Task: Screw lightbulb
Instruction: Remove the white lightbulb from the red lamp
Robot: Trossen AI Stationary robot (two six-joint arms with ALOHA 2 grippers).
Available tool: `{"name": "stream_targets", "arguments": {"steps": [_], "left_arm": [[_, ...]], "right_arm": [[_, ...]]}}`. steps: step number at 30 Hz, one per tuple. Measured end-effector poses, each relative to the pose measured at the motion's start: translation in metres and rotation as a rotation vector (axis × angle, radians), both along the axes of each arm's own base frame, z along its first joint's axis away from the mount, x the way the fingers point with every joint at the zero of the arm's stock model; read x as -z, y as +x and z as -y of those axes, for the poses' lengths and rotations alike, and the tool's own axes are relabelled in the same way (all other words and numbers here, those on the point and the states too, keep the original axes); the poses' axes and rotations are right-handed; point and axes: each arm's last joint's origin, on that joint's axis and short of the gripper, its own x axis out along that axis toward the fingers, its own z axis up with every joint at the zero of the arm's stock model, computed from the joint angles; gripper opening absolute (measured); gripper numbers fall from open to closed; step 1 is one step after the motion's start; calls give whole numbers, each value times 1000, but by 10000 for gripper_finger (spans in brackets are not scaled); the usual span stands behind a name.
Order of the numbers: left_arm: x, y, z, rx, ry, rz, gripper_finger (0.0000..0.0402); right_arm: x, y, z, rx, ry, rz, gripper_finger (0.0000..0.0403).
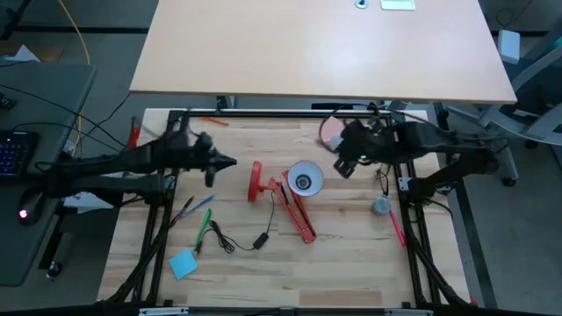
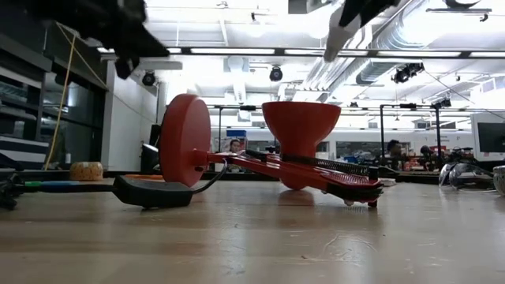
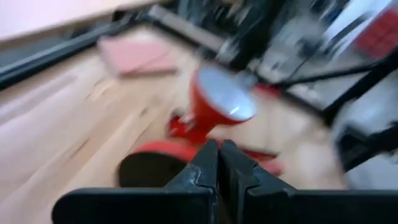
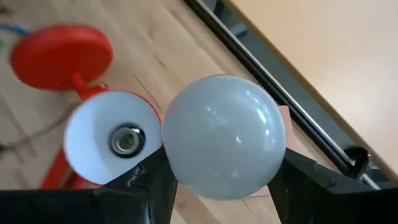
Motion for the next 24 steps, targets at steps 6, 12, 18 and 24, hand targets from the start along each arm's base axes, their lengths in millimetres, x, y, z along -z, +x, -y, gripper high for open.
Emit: {"name": "stream_targets", "arguments": {"steps": [6, 12, 18, 24], "left_arm": [[10, -29, 13, -46, -64, 234, 0], [15, -46, 20, -48, -95, 648, 0], [43, -54, 18, -196, -149, 839, 0], [58, -53, 17, -217, -257, 818, 0]], "right_arm": [[4, -33, -8, 80, 32, 204, 202], [71, -47, -24, 131, 211, 436, 202], [112, -50, -20, 185, 172, 516, 202], [158, -63, -2, 313, 184, 464, 203]]}}
